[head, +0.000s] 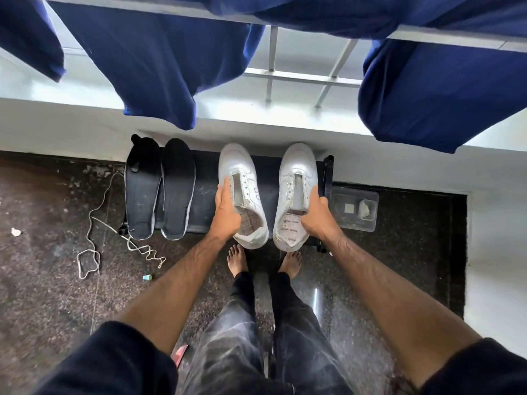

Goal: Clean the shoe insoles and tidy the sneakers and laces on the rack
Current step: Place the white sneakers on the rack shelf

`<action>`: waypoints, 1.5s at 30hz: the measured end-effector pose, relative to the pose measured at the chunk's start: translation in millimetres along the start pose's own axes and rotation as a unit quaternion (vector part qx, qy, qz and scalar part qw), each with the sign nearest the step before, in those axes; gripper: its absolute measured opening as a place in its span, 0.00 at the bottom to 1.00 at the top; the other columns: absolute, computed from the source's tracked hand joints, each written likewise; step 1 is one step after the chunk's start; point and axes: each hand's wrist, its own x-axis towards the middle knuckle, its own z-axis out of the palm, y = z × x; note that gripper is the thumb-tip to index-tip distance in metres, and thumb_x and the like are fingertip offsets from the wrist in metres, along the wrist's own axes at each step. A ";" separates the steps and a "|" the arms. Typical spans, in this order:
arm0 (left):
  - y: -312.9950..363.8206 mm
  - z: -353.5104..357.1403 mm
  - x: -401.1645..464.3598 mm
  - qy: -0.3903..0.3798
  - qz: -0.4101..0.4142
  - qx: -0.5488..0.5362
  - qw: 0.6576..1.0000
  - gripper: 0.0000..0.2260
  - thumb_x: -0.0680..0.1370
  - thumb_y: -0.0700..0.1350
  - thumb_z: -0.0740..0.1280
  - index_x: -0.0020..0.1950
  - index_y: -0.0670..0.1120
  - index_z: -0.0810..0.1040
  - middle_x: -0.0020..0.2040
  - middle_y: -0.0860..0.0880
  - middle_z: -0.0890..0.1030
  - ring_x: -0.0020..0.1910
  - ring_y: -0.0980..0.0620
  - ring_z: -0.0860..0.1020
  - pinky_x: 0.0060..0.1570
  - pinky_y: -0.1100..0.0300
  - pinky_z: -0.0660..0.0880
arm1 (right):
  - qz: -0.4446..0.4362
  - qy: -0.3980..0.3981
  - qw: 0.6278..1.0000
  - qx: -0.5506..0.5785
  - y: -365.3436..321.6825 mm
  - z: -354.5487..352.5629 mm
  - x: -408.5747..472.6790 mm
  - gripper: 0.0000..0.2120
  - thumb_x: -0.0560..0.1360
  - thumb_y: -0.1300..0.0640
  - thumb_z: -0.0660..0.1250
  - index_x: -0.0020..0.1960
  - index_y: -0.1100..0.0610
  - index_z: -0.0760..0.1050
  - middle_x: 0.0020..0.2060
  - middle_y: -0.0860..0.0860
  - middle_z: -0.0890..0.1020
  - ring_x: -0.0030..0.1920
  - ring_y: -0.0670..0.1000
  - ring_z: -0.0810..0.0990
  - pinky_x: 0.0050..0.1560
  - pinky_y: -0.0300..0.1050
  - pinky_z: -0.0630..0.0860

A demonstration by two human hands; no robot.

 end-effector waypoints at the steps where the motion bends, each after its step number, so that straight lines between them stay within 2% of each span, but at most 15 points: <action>1: 0.0 -1.1 -0.9 0.002 0.006 0.005 1.000 0.44 0.75 0.23 0.54 0.84 0.53 0.46 0.84 0.47 0.43 0.83 0.51 0.43 0.72 0.68 0.47 | 0.006 -0.004 1.000 -0.005 -1.4 1.0 -0.7 0.46 0.76 0.68 0.62 0.82 0.47 0.39 0.68 0.57 0.64 0.63 0.60 0.74 0.63 0.62 0.77; 4: -0.2 -7.1 -2.1 0.001 0.042 0.027 0.999 0.44 0.73 0.21 0.51 0.84 0.52 0.49 0.84 0.47 0.44 0.79 0.59 0.48 0.59 0.84 0.49 | 0.012 -0.007 1.000 -0.020 -1.3 3.9 -3.2 0.45 0.76 0.69 0.60 0.82 0.50 0.36 0.70 0.55 0.62 0.64 0.59 0.73 0.64 0.62 0.76; 6: 1.5 -10.0 -0.6 -0.004 0.069 0.036 0.997 0.44 0.72 0.21 0.51 0.84 0.51 0.51 0.84 0.47 0.46 0.81 0.56 0.49 0.57 0.88 0.48 | 0.002 -0.008 0.999 -0.033 -1.3 4.6 -4.7 0.45 0.76 0.69 0.59 0.82 0.50 0.36 0.72 0.55 0.62 0.65 0.59 0.72 0.64 0.63 0.76; 8: 4.2 -8.1 2.2 0.000 0.089 0.040 0.995 0.43 0.71 0.22 0.51 0.84 0.48 0.52 0.84 0.46 0.49 0.83 0.51 0.50 0.63 0.86 0.46 | -0.008 -0.010 0.999 -0.035 -2.5 5.7 -6.1 0.44 0.77 0.70 0.59 0.82 0.50 0.37 0.72 0.54 0.61 0.66 0.59 0.72 0.64 0.63 0.75; 14: 10.6 -1.5 0.7 0.026 0.096 0.018 0.995 0.43 0.70 0.22 0.51 0.84 0.45 0.53 0.83 0.46 0.53 0.82 0.50 0.54 0.70 0.80 0.46 | -0.001 -0.001 1.000 0.001 -12.0 8.9 -3.3 0.46 0.76 0.71 0.60 0.82 0.48 0.38 0.67 0.54 0.63 0.58 0.56 0.75 0.58 0.60 0.80; 20: 11.0 -3.0 2.6 0.040 0.029 -0.031 0.998 0.39 0.75 0.25 0.52 0.84 0.47 0.52 0.83 0.48 0.56 0.81 0.50 0.57 0.80 0.57 0.53 | -0.002 0.004 1.000 0.005 -15.8 20.1 -5.3 0.47 0.74 0.70 0.59 0.82 0.46 0.39 0.65 0.54 0.63 0.57 0.58 0.75 0.57 0.62 0.79; 23: 7.0 -2.5 2.5 0.021 0.005 -0.056 0.998 0.38 0.76 0.27 0.55 0.84 0.48 0.51 0.83 0.48 0.56 0.81 0.50 0.57 0.80 0.49 0.57 | 0.014 0.020 1.000 -0.001 -16.8 19.6 -9.9 0.46 0.74 0.67 0.60 0.82 0.45 0.40 0.70 0.54 0.64 0.61 0.57 0.75 0.59 0.63 0.78; 28: -10.6 -8.4 -7.1 -0.025 -0.020 -0.038 0.999 0.38 0.78 0.33 0.64 0.84 0.46 0.49 0.83 0.45 0.55 0.82 0.48 0.56 0.80 0.50 0.55 | 0.022 0.039 0.999 -0.004 -2.2 19.3 -23.1 0.42 0.78 0.54 0.64 0.83 0.51 0.42 0.77 0.53 0.58 0.74 0.57 0.64 0.69 0.64 0.70; 31: -26.7 -5.3 -25.5 -0.047 -0.027 -0.010 0.999 0.37 0.78 0.33 0.62 0.84 0.44 0.50 0.83 0.44 0.56 0.82 0.47 0.55 0.81 0.50 0.54 | 0.029 0.020 0.999 0.038 10.1 27.1 -30.2 0.41 0.79 0.54 0.64 0.83 0.50 0.41 0.74 0.55 0.60 0.65 0.57 0.74 0.65 0.58 0.75; 33: -28.3 2.3 -36.1 -0.053 -0.021 -0.030 0.998 0.34 0.80 0.31 0.58 0.84 0.44 0.49 0.83 0.45 0.55 0.82 0.48 0.55 0.80 0.55 0.52 | 0.026 0.008 0.996 0.085 13.9 32.7 -29.5 0.40 0.79 0.59 0.61 0.83 0.48 0.42 0.69 0.55 0.63 0.53 0.53 0.77 0.53 0.46 0.79; 35: -24.0 9.0 -39.5 -0.035 -0.035 -0.063 0.997 0.34 0.81 0.30 0.56 0.84 0.46 0.49 0.83 0.47 0.56 0.81 0.51 0.55 0.78 0.59 0.52 | 0.011 0.011 0.996 0.091 12.9 34.8 -27.5 0.38 0.80 0.62 0.59 0.83 0.47 0.45 0.64 0.55 0.67 0.45 0.46 0.74 0.37 0.32 0.73; 36: -23.2 11.4 -38.9 -0.024 -0.040 -0.075 0.996 0.34 0.81 0.30 0.55 0.84 0.46 0.49 0.83 0.48 0.56 0.81 0.52 0.56 0.78 0.59 0.52 | 0.006 0.015 0.996 0.090 12.3 35.2 -26.6 0.38 0.80 0.63 0.59 0.83 0.47 0.45 0.62 0.55 0.67 0.43 0.44 0.72 0.32 0.31 0.71; 40: -25.0 18.0 -41.0 -0.021 -0.021 -0.112 0.993 0.35 0.80 0.29 0.56 0.84 0.49 0.50 0.81 0.51 0.58 0.79 0.55 0.58 0.81 0.52 0.55 | -0.006 0.013 0.996 0.094 14.5 35.2 -28.5 0.38 0.80 0.64 0.58 0.83 0.46 0.46 0.59 0.55 0.68 0.43 0.44 0.73 0.32 0.32 0.71; 44: -21.5 24.9 -44.7 -0.020 -0.023 -0.127 0.991 0.37 0.79 0.29 0.58 0.84 0.52 0.50 0.82 0.50 0.58 0.78 0.57 0.59 0.80 0.53 0.56 | -0.012 0.019 0.996 0.090 15.6 34.4 -26.8 0.37 0.80 0.64 0.58 0.83 0.47 0.46 0.59 0.55 0.68 0.43 0.44 0.72 0.37 0.32 0.71; 45: -20.1 25.3 -45.4 -0.018 -0.023 -0.126 0.992 0.37 0.79 0.29 0.58 0.84 0.51 0.49 0.82 0.50 0.58 0.78 0.57 0.58 0.80 0.54 0.55 | -0.014 0.020 0.996 0.090 15.8 34.1 -26.9 0.37 0.80 0.64 0.58 0.83 0.47 0.47 0.59 0.56 0.68 0.43 0.44 0.72 0.39 0.36 0.73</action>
